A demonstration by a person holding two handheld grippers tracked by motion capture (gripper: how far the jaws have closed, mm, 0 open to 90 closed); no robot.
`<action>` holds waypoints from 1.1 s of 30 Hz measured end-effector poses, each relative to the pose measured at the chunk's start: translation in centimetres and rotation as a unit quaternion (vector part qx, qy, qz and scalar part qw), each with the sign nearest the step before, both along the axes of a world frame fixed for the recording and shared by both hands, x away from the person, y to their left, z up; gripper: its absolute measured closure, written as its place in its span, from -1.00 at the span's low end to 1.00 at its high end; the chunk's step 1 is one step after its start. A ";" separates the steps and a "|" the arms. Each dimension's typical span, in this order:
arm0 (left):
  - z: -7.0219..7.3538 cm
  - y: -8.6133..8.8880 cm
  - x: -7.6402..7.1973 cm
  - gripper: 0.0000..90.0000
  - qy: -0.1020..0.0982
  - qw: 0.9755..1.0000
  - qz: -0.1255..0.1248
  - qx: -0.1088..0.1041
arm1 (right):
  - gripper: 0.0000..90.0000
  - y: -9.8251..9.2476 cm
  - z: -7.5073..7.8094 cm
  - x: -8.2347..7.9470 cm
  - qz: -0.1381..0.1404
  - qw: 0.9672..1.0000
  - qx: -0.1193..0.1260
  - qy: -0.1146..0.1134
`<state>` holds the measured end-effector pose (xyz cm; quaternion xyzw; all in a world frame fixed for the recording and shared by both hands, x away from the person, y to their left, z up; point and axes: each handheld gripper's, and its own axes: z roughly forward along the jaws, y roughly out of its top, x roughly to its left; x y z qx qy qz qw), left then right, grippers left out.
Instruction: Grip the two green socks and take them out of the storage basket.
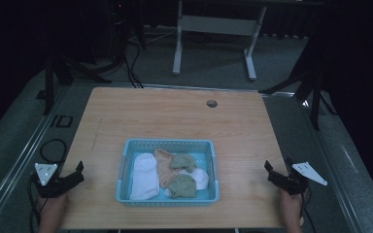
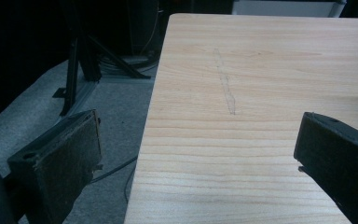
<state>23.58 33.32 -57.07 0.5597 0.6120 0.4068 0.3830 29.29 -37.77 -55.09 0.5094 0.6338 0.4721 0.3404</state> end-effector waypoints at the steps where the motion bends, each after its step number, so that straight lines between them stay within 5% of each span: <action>1: 0.0 0.0 0.0 -0.99 0.001 1.000 0.000 0.000 | -0.76 -0.4 -0.2 -0.3 -0.006 1.000 -0.007 0.004; 3: 0.0 0.0 0.0 -0.99 0.001 1.000 0.000 0.000 | -0.76 -0.7 -0.4 -0.5 -0.009 1.000 -0.007 0.005; 5: 0.0 0.0 0.0 -0.99 -0.001 1.000 0.001 0.001 | -0.76 -2.0 -0.5 -0.7 -0.021 0.999 0.030 0.010; 7: 0.0 0.0 0.0 -0.99 -0.001 1.000 0.000 0.001 | -0.76 -2.2 -0.5 -0.5 -0.026 0.999 0.026 0.018; 21: 0.0 0.0 0.0 -0.99 -0.001 1.000 0.000 -0.001 | -0.76 -2.3 -0.6 0.8 0.074 0.993 0.016 0.086; 26: 0.0 0.0 0.0 -0.99 0.001 1.000 0.000 -0.001 | -0.76 -2.4 -0.3 1.0 0.152 0.982 0.008 0.107; 29: 0.0 0.0 0.0 -0.99 0.001 1.000 0.000 -0.001 | -0.76 -1.9 -0.1 1.1 0.186 0.975 -0.029 0.120; 33: 0.0 0.0 0.0 -0.99 0.001 1.000 0.000 -0.001 | -0.76 -1.4 0.1 1.5 0.240 0.956 -0.050 0.159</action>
